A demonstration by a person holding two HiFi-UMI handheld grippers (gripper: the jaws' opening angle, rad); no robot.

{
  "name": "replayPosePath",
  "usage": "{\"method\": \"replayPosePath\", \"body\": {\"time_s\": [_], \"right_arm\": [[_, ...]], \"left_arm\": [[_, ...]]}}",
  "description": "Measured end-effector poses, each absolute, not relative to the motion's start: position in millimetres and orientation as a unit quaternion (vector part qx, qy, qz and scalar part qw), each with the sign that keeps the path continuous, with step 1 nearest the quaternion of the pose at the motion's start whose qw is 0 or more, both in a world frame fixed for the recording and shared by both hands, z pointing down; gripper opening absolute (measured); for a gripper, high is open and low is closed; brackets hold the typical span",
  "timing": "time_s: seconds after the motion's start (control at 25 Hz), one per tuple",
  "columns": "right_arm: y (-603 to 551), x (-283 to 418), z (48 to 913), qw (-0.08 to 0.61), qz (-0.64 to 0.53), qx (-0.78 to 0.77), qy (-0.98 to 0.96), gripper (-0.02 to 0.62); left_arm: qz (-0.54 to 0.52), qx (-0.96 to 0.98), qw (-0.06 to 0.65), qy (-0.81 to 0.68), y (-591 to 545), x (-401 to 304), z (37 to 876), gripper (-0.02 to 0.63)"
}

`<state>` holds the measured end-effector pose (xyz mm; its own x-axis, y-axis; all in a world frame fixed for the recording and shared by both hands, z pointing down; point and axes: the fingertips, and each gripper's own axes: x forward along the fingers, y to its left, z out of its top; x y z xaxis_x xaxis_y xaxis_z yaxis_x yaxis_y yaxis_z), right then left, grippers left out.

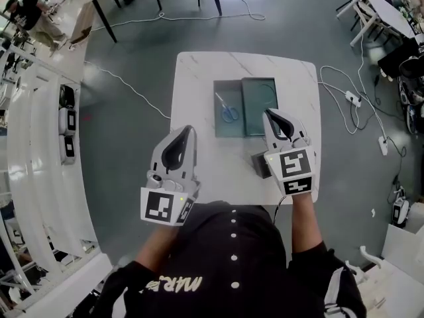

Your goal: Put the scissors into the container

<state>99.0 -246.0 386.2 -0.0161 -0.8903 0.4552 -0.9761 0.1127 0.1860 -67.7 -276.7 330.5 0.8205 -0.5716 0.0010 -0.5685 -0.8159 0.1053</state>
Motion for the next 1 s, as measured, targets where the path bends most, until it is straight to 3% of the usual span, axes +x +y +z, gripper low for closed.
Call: {"method": "replayPosePath", "body": {"time_s": [0.76,1.0], "right_arm": [[-156,154,303,0.014,0.015,0.750,-0.661,0.014],[-128,170,272,-0.047,-0.056,0.785,-0.615,0.014]], "left_arm": [[-0.044,0.952,0.012,-0.304,-263,-80,293,0.026],[-0.045,0.949,-0.003,-0.313,-265,-91,288,0.026]]}}
